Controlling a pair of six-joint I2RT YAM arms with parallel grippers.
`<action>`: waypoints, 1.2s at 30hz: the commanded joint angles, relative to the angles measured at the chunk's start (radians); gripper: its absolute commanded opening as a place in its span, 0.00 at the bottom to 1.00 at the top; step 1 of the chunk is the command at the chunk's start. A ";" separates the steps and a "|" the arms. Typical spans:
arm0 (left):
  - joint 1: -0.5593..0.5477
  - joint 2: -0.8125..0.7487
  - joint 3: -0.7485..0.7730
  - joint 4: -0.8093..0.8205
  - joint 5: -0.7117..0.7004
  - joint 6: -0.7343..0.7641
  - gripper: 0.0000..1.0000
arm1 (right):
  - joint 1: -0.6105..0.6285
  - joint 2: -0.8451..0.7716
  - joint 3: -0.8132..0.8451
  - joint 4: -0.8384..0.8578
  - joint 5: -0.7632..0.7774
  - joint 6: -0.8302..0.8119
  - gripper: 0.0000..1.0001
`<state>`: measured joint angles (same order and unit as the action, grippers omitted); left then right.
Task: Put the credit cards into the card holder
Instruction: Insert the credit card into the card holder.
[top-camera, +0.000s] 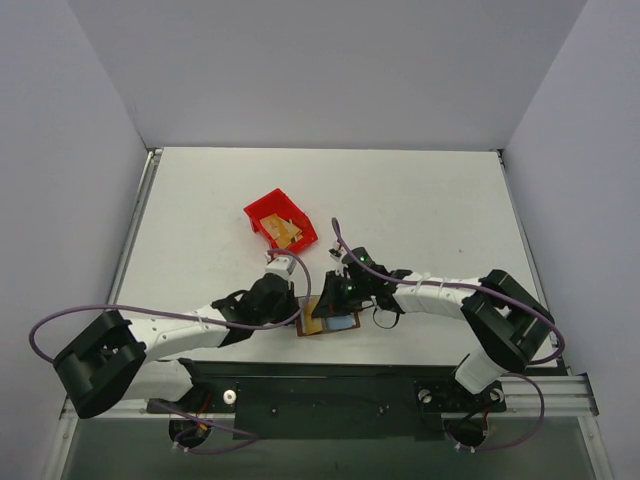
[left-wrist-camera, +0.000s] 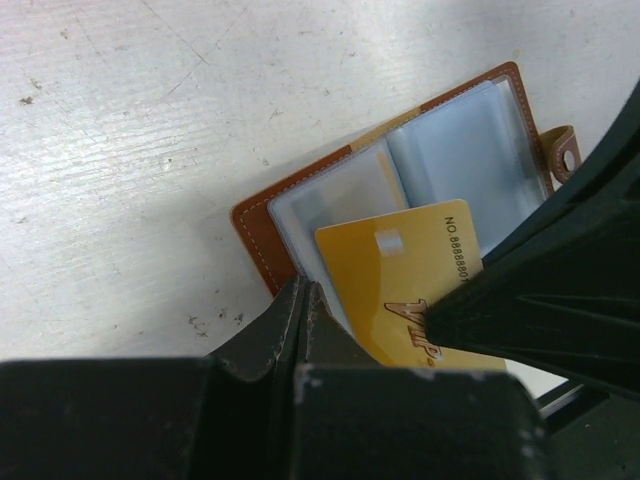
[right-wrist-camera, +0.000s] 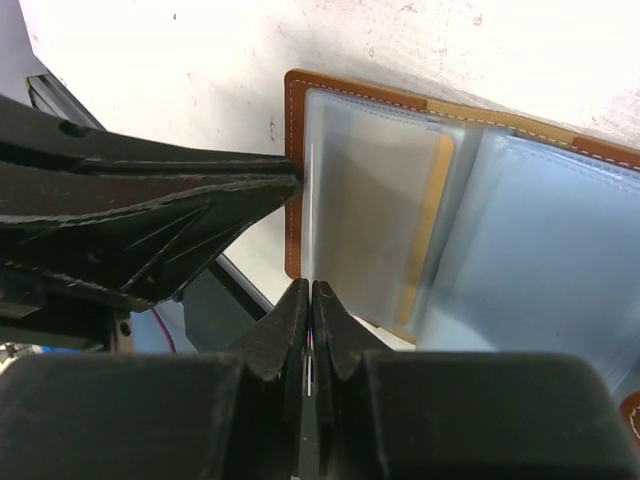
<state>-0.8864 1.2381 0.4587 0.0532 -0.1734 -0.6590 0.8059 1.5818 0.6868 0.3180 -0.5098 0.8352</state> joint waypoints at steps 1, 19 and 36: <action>0.007 0.046 0.011 0.066 0.008 -0.021 0.00 | -0.007 -0.039 0.034 -0.029 -0.016 -0.030 0.00; 0.007 0.139 -0.011 0.119 0.005 -0.021 0.00 | -0.185 -0.128 0.019 -0.175 -0.107 -0.133 0.00; 0.007 0.141 0.000 0.108 -0.001 -0.010 0.00 | -0.217 -0.068 -0.024 -0.168 -0.137 -0.142 0.00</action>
<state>-0.8864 1.3655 0.4549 0.1711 -0.1719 -0.6762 0.6052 1.4979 0.6773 0.1528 -0.6254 0.7250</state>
